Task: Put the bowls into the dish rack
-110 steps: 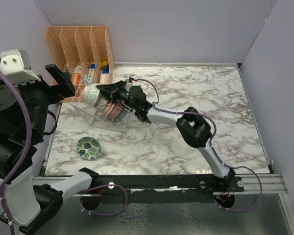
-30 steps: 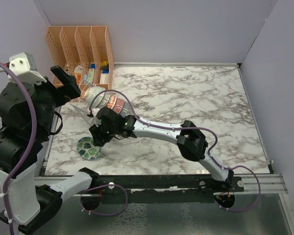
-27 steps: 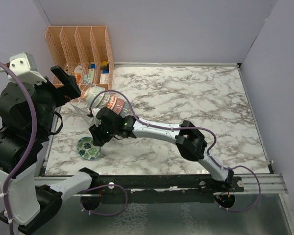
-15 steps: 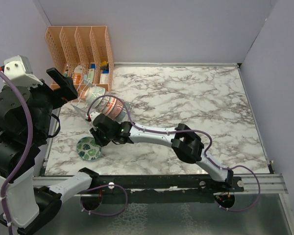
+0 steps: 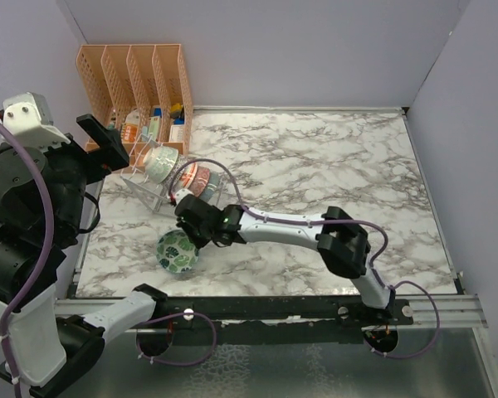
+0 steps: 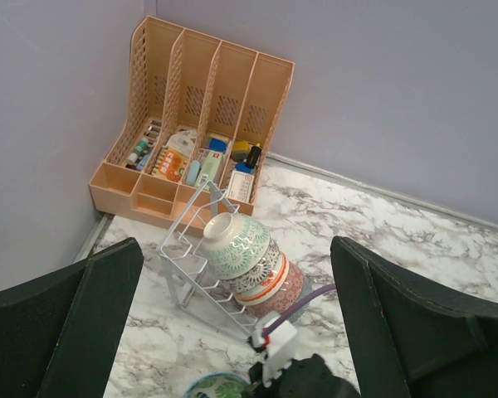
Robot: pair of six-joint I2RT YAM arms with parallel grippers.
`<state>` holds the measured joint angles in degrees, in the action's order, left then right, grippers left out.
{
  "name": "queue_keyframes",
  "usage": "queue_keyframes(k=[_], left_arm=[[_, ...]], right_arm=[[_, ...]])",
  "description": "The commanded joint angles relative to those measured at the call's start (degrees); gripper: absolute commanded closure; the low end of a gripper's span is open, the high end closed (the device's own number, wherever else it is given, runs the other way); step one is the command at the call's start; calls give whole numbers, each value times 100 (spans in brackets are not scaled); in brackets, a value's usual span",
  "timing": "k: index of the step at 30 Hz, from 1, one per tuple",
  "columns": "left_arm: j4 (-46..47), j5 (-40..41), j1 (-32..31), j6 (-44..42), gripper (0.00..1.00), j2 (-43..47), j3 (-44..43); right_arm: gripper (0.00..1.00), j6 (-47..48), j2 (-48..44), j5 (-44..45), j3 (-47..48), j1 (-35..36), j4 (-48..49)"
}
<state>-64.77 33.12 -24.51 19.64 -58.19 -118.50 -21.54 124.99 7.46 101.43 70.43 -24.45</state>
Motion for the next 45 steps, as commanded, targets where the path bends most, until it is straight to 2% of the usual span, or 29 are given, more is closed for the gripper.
queue_keyframes(k=[1,5,10,17,19,25,28,36,45], left_arm=[[271,111,-39,-170,1,-21,-5],[404,61,-47,-206,1,-25,91],[545,-26,-45,-183,1,-18,272],[582,-82,-49,-146,1,-34,309],[565,-95,-45,-124,1,-46,316],[508,-126,-45,-60,1,-23,358],[514,-131,-45,-27,1,18,412],[535,-148,-49,40,1,144,592],[448,-134,-47,109,1,135,437]], right_arm=[[99,-360,-1211,473,-627,-488,-567],[99,-507,-1867,531,-1267,-961,-1079],[99,-623,-2457,144,-2190,-1722,-1188],[99,-533,-2414,64,-2617,-2130,-1412],[92,-568,-2393,50,-2660,-2143,-1418],[54,-565,-2524,127,-2602,-2140,-1553],[47,-294,-2709,161,-2507,-2139,-1676],[44,410,-3355,-74,-2349,-1929,-1677],[43,740,-2694,-915,-2268,-1261,-1308]])
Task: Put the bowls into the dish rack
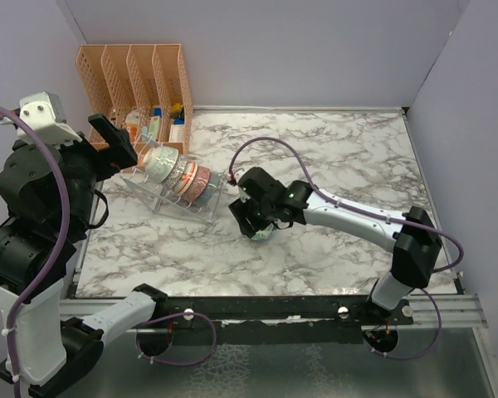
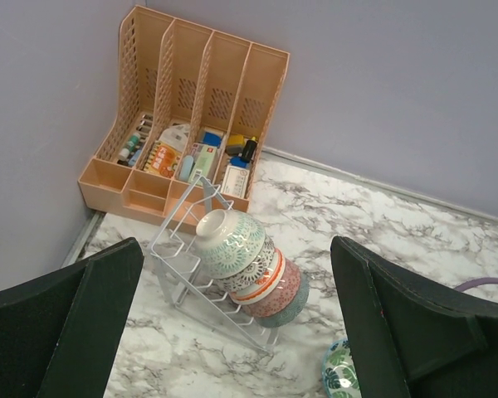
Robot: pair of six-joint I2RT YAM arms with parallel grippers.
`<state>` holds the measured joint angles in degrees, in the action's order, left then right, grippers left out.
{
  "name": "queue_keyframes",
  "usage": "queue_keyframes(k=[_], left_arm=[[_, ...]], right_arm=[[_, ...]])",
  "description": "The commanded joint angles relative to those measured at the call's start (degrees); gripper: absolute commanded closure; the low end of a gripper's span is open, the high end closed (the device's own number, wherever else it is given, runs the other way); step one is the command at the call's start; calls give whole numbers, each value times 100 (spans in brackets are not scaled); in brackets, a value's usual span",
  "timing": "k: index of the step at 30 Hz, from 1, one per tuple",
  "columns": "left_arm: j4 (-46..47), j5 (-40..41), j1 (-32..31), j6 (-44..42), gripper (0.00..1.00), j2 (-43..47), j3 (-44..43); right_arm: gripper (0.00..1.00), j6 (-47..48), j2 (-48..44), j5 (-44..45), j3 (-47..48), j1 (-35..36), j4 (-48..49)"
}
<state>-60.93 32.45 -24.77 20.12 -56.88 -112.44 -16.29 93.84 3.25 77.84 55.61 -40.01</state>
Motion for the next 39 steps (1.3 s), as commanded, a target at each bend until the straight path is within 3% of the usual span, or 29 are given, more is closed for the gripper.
queue_keyframes(k=[1,6,14,15,19,22,26,33,39], left_arm=[[45,-57,-19,58,1,-10,-202],[-57,5,-19,53,1,-51,-379],[-145,57,-19,78,1,-53,-461],[-152,64,-19,75,1,-52,-450],[-129,74,-19,10,1,-60,-407],[-70,71,-20,-24,1,-54,-356],[4,60,-30,-92,1,-42,-329],[66,78,-27,-208,1,-33,-357],[76,44,-28,-301,1,-104,-591]], right_arm=[[43,209,522,-488,106,240,286],[43,303,1027,-267,287,442,336],[47,-8,1638,997,581,606,16],[52,-33,1675,1052,578,601,5],[84,-114,1767,1132,538,607,-73],[86,-223,1784,1268,465,604,-111],[98,-339,1751,1553,472,614,-222],[99,-470,1113,1491,880,608,-195],[99,-672,921,821,2423,546,-310]])
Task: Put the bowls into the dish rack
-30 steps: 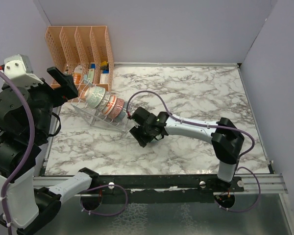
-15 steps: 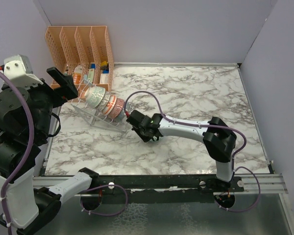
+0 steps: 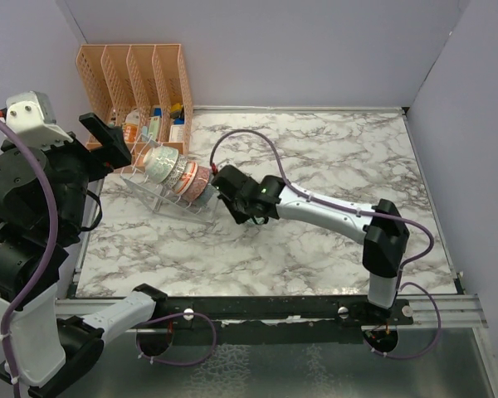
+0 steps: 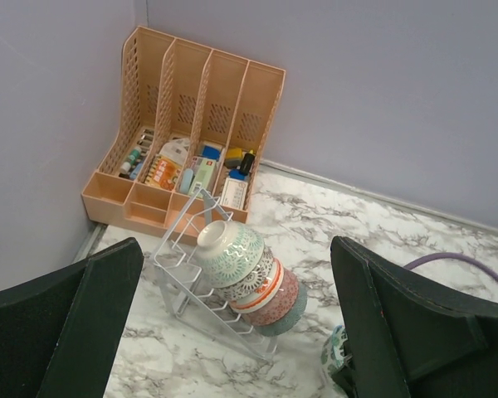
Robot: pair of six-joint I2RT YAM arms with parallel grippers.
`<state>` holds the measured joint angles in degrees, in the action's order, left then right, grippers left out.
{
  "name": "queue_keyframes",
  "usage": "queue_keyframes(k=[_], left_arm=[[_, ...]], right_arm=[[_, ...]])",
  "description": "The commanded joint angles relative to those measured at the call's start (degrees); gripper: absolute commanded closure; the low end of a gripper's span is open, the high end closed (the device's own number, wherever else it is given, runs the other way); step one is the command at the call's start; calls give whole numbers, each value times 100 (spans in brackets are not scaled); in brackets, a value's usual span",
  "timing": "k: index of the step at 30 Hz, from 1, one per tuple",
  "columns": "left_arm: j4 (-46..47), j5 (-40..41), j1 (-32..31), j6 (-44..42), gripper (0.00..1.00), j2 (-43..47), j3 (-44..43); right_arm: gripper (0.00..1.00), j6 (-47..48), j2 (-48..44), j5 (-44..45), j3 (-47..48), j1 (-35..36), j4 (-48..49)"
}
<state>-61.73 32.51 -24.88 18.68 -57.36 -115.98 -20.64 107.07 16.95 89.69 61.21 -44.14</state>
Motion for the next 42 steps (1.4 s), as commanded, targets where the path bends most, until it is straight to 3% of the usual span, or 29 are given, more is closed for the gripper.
queue_keyframes(k=[1,5,8,16,21,25,37,42], left_arm=[[147,34,-17,-178,1,-77,-280],[116,12,-21,-240,1,-123,-387],[143,-6,-24,-273,1,-130,-443],[91,-51,-31,-393,1,-268,-833],[94,-69,-43,-400,1,-304,-946],[21,-70,-47,-403,1,-292,-982],[-78,-22,-65,-367,1,-241,-982],[-105,14,-77,-392,1,-250,-968]], right_arm=[[99,-250,-339,-710,1701,-13,70],[99,-410,179,-1110,3773,-35,-289],[99,-707,356,-1619,4414,-177,-58],[99,-2586,316,-3494,3364,-895,3261],[99,-3776,471,-3673,2615,-1046,5433],[99,-4724,590,-3265,1988,-1085,7069],[99,-7704,2145,-2921,2140,-1085,8979],[99,-7927,2440,-2871,2388,-1085,9039]])
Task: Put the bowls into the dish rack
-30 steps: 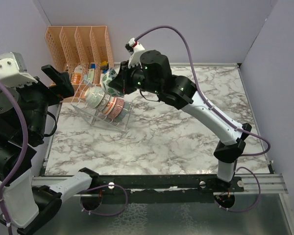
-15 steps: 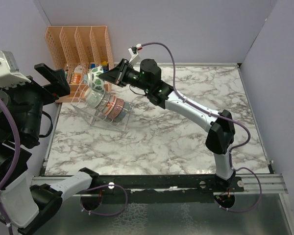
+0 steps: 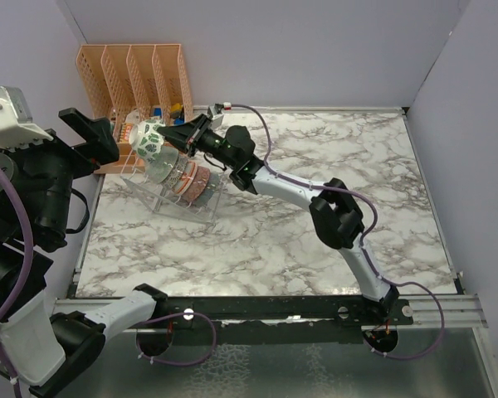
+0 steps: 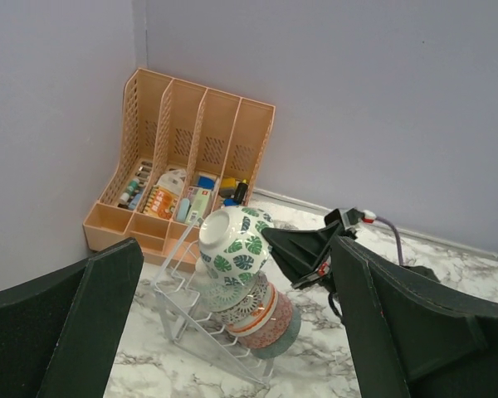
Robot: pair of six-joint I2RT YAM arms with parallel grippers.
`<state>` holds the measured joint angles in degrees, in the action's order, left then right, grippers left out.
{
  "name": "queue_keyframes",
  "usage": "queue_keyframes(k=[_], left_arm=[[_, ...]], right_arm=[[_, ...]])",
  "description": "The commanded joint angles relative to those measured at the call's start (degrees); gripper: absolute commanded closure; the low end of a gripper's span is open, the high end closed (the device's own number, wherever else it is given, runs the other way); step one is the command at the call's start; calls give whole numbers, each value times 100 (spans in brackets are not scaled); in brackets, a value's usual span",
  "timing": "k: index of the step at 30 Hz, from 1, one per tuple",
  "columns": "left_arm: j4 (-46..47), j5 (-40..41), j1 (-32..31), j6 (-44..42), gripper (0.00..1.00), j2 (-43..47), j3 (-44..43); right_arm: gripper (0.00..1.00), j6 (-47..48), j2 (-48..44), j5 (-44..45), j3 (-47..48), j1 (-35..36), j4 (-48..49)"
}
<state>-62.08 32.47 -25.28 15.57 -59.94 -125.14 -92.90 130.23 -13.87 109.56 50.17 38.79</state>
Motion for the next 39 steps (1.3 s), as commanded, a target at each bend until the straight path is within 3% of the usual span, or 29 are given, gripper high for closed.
queue_keyframes(k=[1,15,35,39], left_arm=[[-67,22,-41,-85,1,4,-46],[70,82,-76,-155,1,44,190],[57,233,-144,-137,1,96,249],[31,234,-159,-113,1,106,256]], right_arm=[[99,-729,146,205,403,19,725],[99,-1263,530,-54,289,112,441],[99,-893,421,-77,-10,124,-215],[94,-756,402,-123,-11,124,-408]])
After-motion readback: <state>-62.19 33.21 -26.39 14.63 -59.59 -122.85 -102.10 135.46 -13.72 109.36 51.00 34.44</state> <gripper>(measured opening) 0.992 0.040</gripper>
